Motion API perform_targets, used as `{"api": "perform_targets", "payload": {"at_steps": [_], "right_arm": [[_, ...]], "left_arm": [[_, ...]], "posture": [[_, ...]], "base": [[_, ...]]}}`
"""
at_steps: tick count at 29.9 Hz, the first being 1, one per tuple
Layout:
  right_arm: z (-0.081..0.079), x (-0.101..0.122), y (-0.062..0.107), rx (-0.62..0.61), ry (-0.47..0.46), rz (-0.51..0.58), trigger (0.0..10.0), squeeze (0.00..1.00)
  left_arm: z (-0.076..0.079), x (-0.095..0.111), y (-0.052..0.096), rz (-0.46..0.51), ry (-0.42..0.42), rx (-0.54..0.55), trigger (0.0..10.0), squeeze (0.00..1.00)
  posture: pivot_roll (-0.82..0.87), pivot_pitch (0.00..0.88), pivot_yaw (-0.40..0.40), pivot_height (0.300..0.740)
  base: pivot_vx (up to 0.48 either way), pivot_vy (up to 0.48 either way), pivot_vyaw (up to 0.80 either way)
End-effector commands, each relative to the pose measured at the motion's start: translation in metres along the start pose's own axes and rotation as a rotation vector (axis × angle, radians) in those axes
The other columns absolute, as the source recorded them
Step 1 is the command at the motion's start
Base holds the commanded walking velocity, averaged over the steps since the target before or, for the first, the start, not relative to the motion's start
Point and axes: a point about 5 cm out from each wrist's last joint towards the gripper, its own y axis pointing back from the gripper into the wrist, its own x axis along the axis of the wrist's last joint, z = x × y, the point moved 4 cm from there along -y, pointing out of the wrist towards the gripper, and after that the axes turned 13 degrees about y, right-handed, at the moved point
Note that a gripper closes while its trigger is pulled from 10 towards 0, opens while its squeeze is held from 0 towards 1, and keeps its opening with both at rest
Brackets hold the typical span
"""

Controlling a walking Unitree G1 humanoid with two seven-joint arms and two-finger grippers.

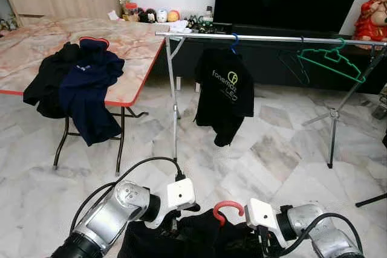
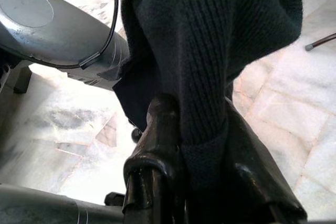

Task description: Hang hanger

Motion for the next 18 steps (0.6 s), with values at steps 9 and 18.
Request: {"api": "perform_targets", "payload": {"at_steps": [9,18], "right_arm": [[0.0117,0.0140,-0.0012,-0.035,0.042,0.036,0.0,0.00],[0.0144,0.0146,-0.0010,-0.042,0.036,0.038,0.0,0.00]], "left_arm": [[0.0058,-0.0007,-0.0024,-0.021,-0.006,-0.038,0.0,0.00],[0.0057,0.0005,-0.0025,-0.022,-0.007,-0.039,0.0,0.00]], "posture": [[0.00,0.000,-0.022,0.740],[0.01,0.000,-0.026,0.740]], "base": [[0.000,0.000,0.00],[0.000,0.000,0.00]]}}
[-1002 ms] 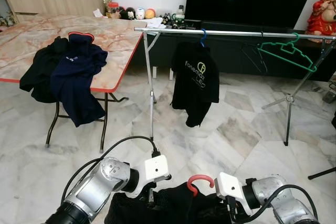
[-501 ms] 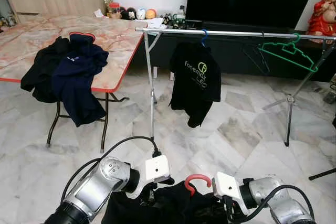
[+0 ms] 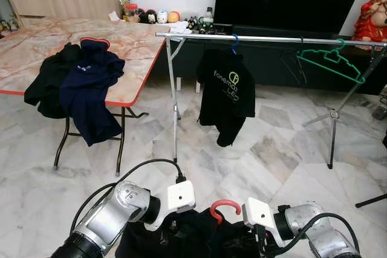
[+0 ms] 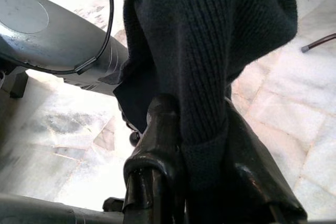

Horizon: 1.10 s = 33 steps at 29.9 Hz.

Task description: Hang hanger

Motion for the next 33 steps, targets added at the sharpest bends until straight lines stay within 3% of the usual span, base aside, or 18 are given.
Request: {"api": "perform_targets", "payload": {"at_steps": [1,8,9,10,12,13,14,15,23,27,33], "right_arm": [[0.013,0.013,0.002,-0.029,0.043,0.033,0.0,0.00],[0.019,0.013,0.004,-0.051,0.045,0.020,0.0,0.00],[0.019,0.013,0.005,-0.053,0.045,0.018,1.7,0.00],[0.019,0.013,0.005,-0.055,0.042,0.015,7.0,0.00],[0.020,0.013,0.005,-0.055,0.040,0.015,7.0,0.00],[0.020,0.013,0.005,-0.059,0.034,0.013,10.0,0.00],[0.021,0.012,0.005,-0.062,0.029,0.011,10.0,0.00],[0.022,0.013,0.005,-0.061,0.027,0.014,10.0,1.00],[0.026,0.018,0.006,-0.042,0.029,0.026,10.0,1.00],[0.023,0.020,0.004,0.026,0.036,0.019,10.0,1.00],[0.024,0.022,0.011,0.064,0.061,-0.003,10.0,1.00]], "left_arm": [[0.003,0.004,-0.002,-0.003,-0.020,-0.010,0.0,0.00],[0.001,0.007,-0.001,0.018,-0.011,-0.010,0.0,0.00],[0.001,0.008,-0.001,0.021,-0.010,-0.009,0.0,0.00],[0.001,0.008,-0.001,0.025,-0.009,-0.007,0.0,0.00],[0.001,0.009,-0.001,0.026,-0.009,-0.006,0.0,0.00],[0.001,0.009,-0.001,0.028,-0.009,-0.005,0.0,0.00],[0.000,0.009,-0.001,0.030,-0.009,-0.004,0.0,0.00],[0.000,0.009,0.000,0.033,-0.008,-0.001,0.0,0.00],[-0.005,0.011,0.002,0.065,0.013,0.029,0.0,0.00],[-0.012,0.010,0.006,0.089,0.028,0.071,0.0,0.00],[-0.025,-0.006,0.009,0.026,0.037,0.137,0.0,0.00]], "posture": [[0.01,0.000,-0.026,0.740],[0.01,0.004,-0.029,0.740],[0.01,0.004,-0.029,0.740],[0.01,0.010,-0.029,0.740],[0.01,0.013,-0.028,0.740],[0.01,0.015,-0.027,0.740],[0.01,0.015,-0.027,0.740],[0.01,0.015,-0.027,0.740],[0.01,0.013,-0.020,0.740],[0.02,0.000,-0.012,0.740],[0.01,0.000,-0.008,0.740]], "base": [[0.000,0.000,0.00],[0.000,0.000,0.00],[0.000,0.000,0.00],[0.000,0.000,0.00],[0.000,0.000,0.00],[0.000,0.000,0.00],[0.000,0.000,0.00],[0.000,0.000,0.00],[0.000,0.000,0.00],[0.000,0.000,0.00],[0.000,0.000,0.00]]}}
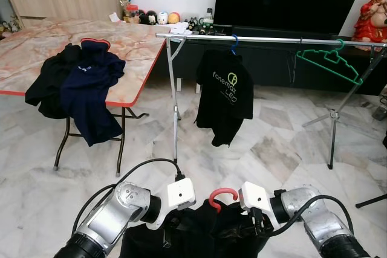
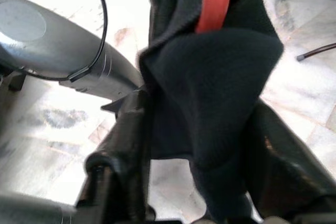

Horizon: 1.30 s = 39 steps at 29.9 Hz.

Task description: Hang hanger

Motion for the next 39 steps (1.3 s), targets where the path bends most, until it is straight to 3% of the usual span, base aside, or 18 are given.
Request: {"api": "perform_targets", "payload": {"at_steps": [1,13,19,20,21,23,24,25,27,28,31,34,36,39], "right_arm": [[0.000,0.002,0.004,0.029,0.013,-0.006,10.0,1.00],[0.015,0.003,0.019,0.004,0.039,-0.045,10.0,1.00],[0.036,0.005,0.033,-0.162,0.049,-0.051,10.0,1.00],[0.050,0.002,0.042,-0.298,0.042,-0.078,10.0,0.68],[0.056,-0.001,0.047,-0.371,0.030,-0.094,10.0,0.00],[0.063,-0.005,0.053,-0.465,0.011,-0.110,10.0,0.00],[0.069,-0.012,0.059,-0.572,-0.033,-0.128,10.0,0.00],[0.071,-0.015,0.061,-0.619,-0.060,-0.133,10.0,0.00],[0.072,-0.028,0.062,-0.775,-0.172,-0.108,10.0,0.00],[0.072,-0.028,0.062,-0.775,-0.172,-0.108,10.0,0.00],[0.059,-0.060,0.062,-1.028,-0.439,-0.068,10.0,0.00],[0.038,-0.092,0.060,-1.195,-0.641,-0.111,10.0,0.00],[0.005,-0.121,0.049,-1.304,-0.883,-0.138,10.0,0.00],[0.005,-0.121,0.049,-1.304,-0.883,-0.138,10.0,0.00]], "left_arm": [[-0.016,0.000,0.010,-0.004,-0.010,0.087,0.0,0.00],[-0.029,-0.022,0.007,0.009,0.050,0.187,0.0,0.00],[-0.044,-0.026,0.010,0.038,0.044,0.315,0.0,0.00],[-0.052,-0.028,0.013,0.045,0.043,0.370,0.0,0.00],[-0.057,-0.028,0.015,0.046,0.026,0.415,0.0,0.00],[-0.066,-0.027,0.018,0.056,0.012,0.494,0.0,0.00],[-0.073,-0.025,0.022,0.094,0.038,0.562,3.3,0.00],[-0.075,-0.022,0.024,0.115,0.030,0.584,10.0,0.00],[-0.080,-0.019,0.028,0.176,0.043,0.643,10.0,0.00],[-0.080,-0.019,0.028,0.176,0.043,0.643,10.0,0.00],[-0.080,-0.018,0.031,0.229,0.038,0.695,10.0,0.00],[-0.080,-0.015,0.035,0.306,0.064,0.740,10.0,0.00],[-0.078,-0.016,0.035,0.344,0.101,0.747,10.0,0.00],[-0.078,-0.016,0.035,0.344,0.101,0.747,10.0,0.00]], "posture": [[0.01,0.000,-0.008,0.740],[0.00,0.000,0.013,0.740],[0.00,0.000,0.022,0.740],[0.00,0.000,0.023,0.740],[0.00,0.000,0.024,0.740],[0.00,0.000,0.024,0.740],[0.00,0.000,0.026,0.740],[0.00,0.000,0.027,0.740],[-0.01,0.000,0.028,0.740],[-0.01,0.000,0.028,0.740],[-0.01,0.000,0.033,0.740],[-0.01,0.000,0.038,0.740],[-0.02,0.000,0.038,0.740],[-0.02,0.000,0.038,0.740]], "base": [[0.000,0.000,0.00],[0.000,0.000,0.00],[0.000,0.000,0.00],[0.000,0.000,0.00],[0.000,0.000,0.00],[0.000,0.000,0.00],[0.000,0.000,0.00],[0.000,0.000,0.00],[0.000,0.000,0.00],[0.000,0.000,0.00],[0.000,0.000,0.00],[0.000,0.000,0.00],[0.000,0.000,0.00],[0.000,0.000,0.00]]}}
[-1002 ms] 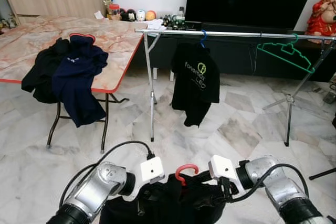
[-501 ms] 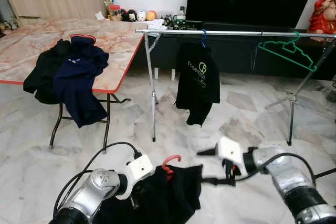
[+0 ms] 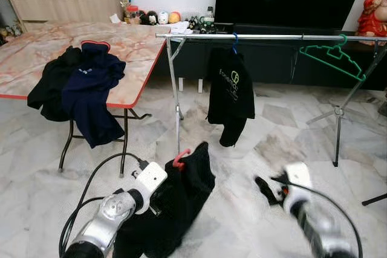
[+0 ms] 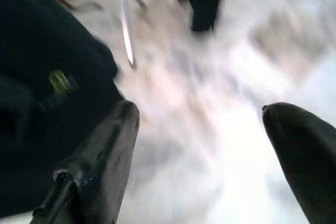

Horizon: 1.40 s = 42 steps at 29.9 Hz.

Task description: Hang hanger

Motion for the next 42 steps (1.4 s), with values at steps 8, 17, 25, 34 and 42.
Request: {"api": "perform_targets", "payload": {"at_steps": [8,17,25,34,42], "right_arm": [[0.003,0.011,-0.003,-0.022,-0.020,0.027,10.0,0.00],[0.003,0.011,-0.003,-0.022,-0.020,0.027,10.0,0.00],[0.003,0.011,-0.003,-0.022,-0.020,0.027,10.0,0.00],[-0.040,-0.154,0.061,-0.199,-0.225,-0.522,10.0,0.00],[-0.039,-0.154,0.061,-0.214,-0.226,-0.527,10.0,0.00]], "left_arm": [[-0.002,0.014,-0.001,0.058,-0.009,0.011,10.0,0.00],[-0.002,0.014,-0.001,0.058,-0.009,0.011,10.0,0.00],[-0.002,0.014,-0.001,0.058,-0.009,0.011,10.0,0.00],[0.006,-0.007,0.009,0.055,0.145,0.110,10.0,0.00],[0.010,-0.003,0.008,0.063,0.147,0.104,10.0,0.00]], "posture": [[-0.02,0.000,0.038,0.740],[-0.02,0.000,0.038,0.740],[-0.02,0.000,0.038,0.740],[-0.02,0.000,0.064,0.740],[-0.02,0.000,0.056,0.740]], "base": [[0.000,0.000,0.00],[0.000,0.000,0.00],[0.000,0.000,0.00],[0.197,0.000,0.00],[0.309,0.000,0.00]]}}
